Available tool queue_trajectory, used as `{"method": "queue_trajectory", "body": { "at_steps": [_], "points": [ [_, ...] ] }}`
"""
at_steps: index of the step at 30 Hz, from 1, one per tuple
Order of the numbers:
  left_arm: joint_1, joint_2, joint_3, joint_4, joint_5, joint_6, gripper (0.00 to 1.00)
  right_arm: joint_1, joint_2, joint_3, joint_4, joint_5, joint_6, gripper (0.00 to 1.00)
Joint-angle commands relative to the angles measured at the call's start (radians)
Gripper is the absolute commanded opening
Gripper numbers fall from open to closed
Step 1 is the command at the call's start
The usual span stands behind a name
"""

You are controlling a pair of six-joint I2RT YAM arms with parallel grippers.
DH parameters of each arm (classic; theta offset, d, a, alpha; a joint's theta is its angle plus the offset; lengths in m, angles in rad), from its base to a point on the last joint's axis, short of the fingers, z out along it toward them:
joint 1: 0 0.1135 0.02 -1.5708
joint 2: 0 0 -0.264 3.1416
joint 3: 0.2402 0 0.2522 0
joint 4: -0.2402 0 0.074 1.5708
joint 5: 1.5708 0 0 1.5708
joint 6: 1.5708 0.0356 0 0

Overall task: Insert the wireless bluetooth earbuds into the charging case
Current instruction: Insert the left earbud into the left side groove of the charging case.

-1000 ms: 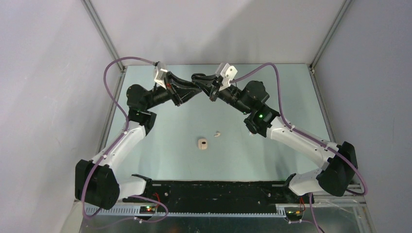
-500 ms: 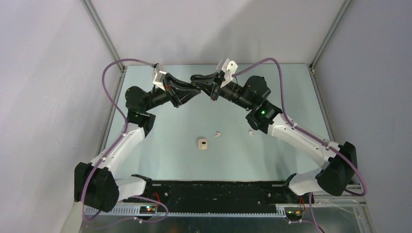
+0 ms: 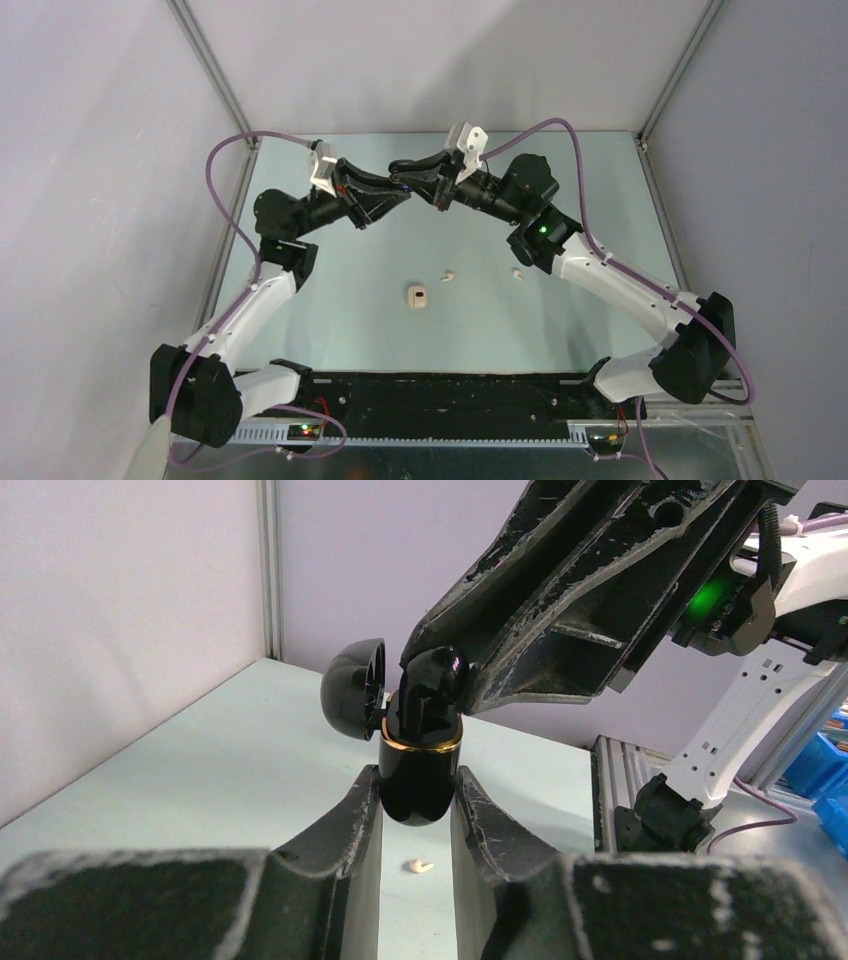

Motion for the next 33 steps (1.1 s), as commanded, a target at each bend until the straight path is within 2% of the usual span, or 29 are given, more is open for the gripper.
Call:
{"method": "queue_trajectory", "body": {
  "at_steps": [1,5,13,18,33],
  "points": [
    [0.006,-0.051,0.002,0.097,-0.002,-0.013,0.00,-0.004,0.009,0.042,-0.019,0.009,0.000,0.19],
    [0.006,-0.049,0.004,0.096,0.003,-0.014,0.00,-0.003,0.017,0.053,-0.027,-0.008,-0.009,0.27],
    [0.006,-0.044,0.011,0.090,0.016,-0.010,0.00,0.000,0.024,0.068,-0.049,-0.027,-0.033,0.25],
    [0.006,-0.043,0.009,0.088,0.019,-0.006,0.00,0.004,0.026,0.092,-0.066,-0.031,-0.046,0.33],
    [0.005,-0.047,0.006,0.088,0.015,-0.002,0.00,0.000,0.044,0.151,-0.094,-0.027,-0.069,0.40]
  ]
}}
